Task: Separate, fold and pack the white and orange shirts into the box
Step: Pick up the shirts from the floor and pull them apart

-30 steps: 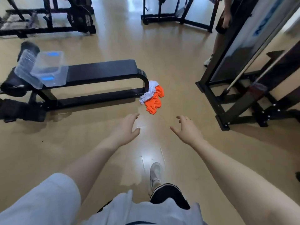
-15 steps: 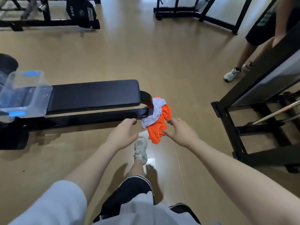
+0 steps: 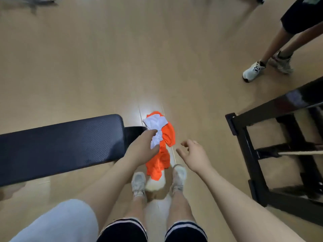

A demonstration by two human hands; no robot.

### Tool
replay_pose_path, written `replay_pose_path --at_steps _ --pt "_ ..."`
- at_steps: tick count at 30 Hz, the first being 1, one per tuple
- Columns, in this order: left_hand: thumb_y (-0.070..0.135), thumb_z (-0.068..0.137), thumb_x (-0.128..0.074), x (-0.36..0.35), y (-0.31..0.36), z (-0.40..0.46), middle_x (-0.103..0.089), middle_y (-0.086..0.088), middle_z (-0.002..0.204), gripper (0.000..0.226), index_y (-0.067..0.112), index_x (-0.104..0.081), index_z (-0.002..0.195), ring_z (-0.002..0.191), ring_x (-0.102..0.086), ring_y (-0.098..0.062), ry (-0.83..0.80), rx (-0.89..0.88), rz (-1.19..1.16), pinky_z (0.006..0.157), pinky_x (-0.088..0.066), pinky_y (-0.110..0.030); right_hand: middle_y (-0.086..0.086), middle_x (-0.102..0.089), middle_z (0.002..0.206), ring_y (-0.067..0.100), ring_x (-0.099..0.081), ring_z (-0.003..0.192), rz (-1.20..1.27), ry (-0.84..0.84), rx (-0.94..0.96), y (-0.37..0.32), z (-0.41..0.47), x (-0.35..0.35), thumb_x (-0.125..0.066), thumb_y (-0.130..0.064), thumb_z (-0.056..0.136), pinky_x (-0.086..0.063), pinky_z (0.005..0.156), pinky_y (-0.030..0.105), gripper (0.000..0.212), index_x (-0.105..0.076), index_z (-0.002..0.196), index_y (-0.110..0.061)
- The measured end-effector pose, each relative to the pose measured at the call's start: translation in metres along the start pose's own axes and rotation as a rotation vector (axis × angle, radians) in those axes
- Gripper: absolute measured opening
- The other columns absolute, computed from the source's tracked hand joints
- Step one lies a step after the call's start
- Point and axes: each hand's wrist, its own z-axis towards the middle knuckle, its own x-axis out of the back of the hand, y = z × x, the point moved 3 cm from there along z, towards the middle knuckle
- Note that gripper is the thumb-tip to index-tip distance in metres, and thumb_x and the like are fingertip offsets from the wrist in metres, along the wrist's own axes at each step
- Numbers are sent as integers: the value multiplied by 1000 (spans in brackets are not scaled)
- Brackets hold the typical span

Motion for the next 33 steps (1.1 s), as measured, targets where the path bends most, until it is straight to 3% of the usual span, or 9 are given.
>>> replay_pose_path --at_steps 2,5,9,13,21,26,30,32,33 --pt "39 72 -41 -22 -11 48 -62 -9 105 42 14 -51 104 101 -58 -28 5 40 -37 80 -51 -39 16 -60 111 31 -55 102 24 -41 -9 18 55 -20 -57 -29 88 -41 82 33 31 -57 108 -5" --pt "27 76 -47 -61 -37 119 -61 -14 95 19 15 -51 91 93 -56 -34 45 115 -87 68 -40 -31 18 -61 111 33 -55 104 16 -128 -14 50 140 -74 -59 -28 87 -45 86 38 31 -59 107 -4" --pt "28 79 -52 -124 -90 219 -60 -10 115 42 7 -53 116 112 -54 -28 120 120 -147 91 -44 -34 17 -58 117 32 -53 112 -32 -184 -5 105 254 -161 -56 -29 87 -44 90 40 33 -57 110 -6" --pt "13 87 -54 -180 -146 311 -52 -10 129 41 5 -47 126 120 -47 -23 214 145 -156 89 -35 -25 17 -57 118 33 -52 111 -4 -160 7 152 355 -253 -50 -26 91 -41 88 38 32 -54 114 -5" --pt "19 89 -55 -226 -213 390 -45 2 140 50 15 -39 137 129 -40 -12 270 155 -124 92 -27 -14 17 -58 119 37 -46 116 12 -206 -131 194 448 -389 -45 -30 89 -37 93 41 41 -47 123 -7" --pt "18 90 -51 -214 -200 377 -52 4 132 43 16 -45 133 118 -49 -11 300 211 -216 88 -33 -17 18 -64 102 37 -52 100 59 -98 -17 178 432 -359 -21 -42 74 -37 80 41 58 -59 96 -4" --pt "15 90 -48 -193 -170 332 -56 1 127 36 15 -51 127 113 -53 -15 251 238 -239 91 -40 -24 17 -59 81 24 -48 76 363 36 117 162 387 -265 -41 -28 84 -25 64 26 32 -57 81 0" --pt "13 89 -49 -179 -150 306 -58 -3 123 35 14 -53 124 109 -54 -18 230 239 -229 92 -42 -28 0 -48 70 10 -37 72 377 76 212 149 353 -207 -47 -19 87 -22 62 21 19 -51 69 -16" --pt "12 88 -50 -172 -138 293 -58 -3 122 37 15 -52 125 106 -55 -18 223 236 -223 90 -41 -27 -9 -40 66 4 -33 67 376 80 244 140 335 -179 -49 -17 87 -21 60 19 27 -41 64 -26"
